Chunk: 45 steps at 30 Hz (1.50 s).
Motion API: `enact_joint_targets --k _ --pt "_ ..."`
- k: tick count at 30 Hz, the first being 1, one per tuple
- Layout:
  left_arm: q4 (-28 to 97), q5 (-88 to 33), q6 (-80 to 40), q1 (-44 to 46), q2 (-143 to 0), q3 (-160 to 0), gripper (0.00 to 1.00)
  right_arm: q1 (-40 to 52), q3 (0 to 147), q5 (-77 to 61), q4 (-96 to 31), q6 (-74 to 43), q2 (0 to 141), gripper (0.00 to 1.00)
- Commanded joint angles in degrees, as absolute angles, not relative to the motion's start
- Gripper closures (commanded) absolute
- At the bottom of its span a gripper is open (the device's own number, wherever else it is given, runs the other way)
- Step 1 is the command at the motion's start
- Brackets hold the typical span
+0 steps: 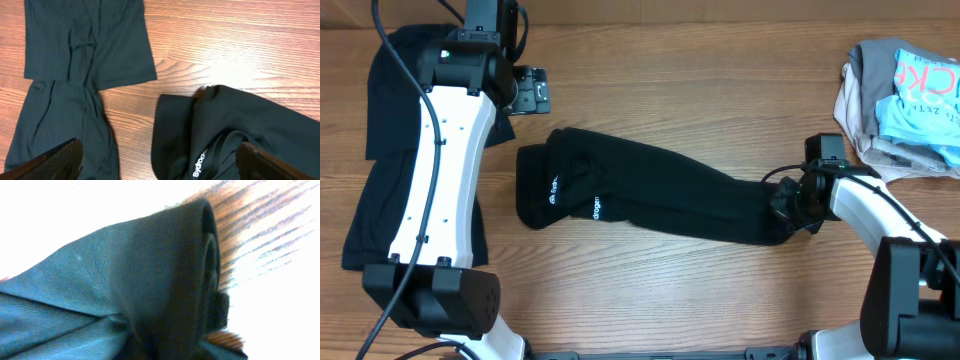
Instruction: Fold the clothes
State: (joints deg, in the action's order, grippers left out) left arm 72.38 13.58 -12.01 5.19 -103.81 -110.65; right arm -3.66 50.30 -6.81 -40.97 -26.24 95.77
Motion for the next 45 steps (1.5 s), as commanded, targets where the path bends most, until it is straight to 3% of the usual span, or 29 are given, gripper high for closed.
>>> enact_joint_targets --k 1,9,15,25,33,41,42,43,45 --pt "72.6 15.0 -11.6 3.5 -102.8 -111.3 0.00 -5.4 48.6 -2.3 -40.8 -28.8 99.1 0.96" --pt "73.3 15.0 -11.8 2.5 -102.8 -111.3 0.00 -11.8 58.7 -7.1 -51.7 -22.7 98.9 0.96" --pt "73.4 15.0 -11.8 2.5 -102.8 -111.3 0.00 -10.8 69.9 -8.5 -62.6 -19.0 98.5 0.96" --pt "73.4 15.0 -11.8 2.5 -102.8 -111.3 0.00 2.4 74.8 -9.5 -66.8 -19.4 98.5 0.96" --pt "73.4 13.9 -11.8 2.5 -102.8 -111.3 0.00 15.4 74.5 -9.1 -59.1 -23.0 99.3 0.96" --pt "73.1 13.9 -11.8 2.5 -102.8 -111.3 0.00 22.6 74.5 -9.2 -53.5 -24.8 103.1 0.96" --pt "73.0 13.9 -11.8 2.5 -102.8 -111.2 0.00 23.2 74.5 -9.1 -53.0 -24.7 103.5 0.94" --pt "72.9 13.9 -11.8 2.5 -102.8 -111.3 0.00 23.8 74.5 -9.1 -52.5 -24.7 103.6 0.85" --pt "72.9 13.9 -11.8 2.5 -102.8 -111.2 0.00 24.8 74.5 -9.1 -51.5 -24.6 103.7 0.49"
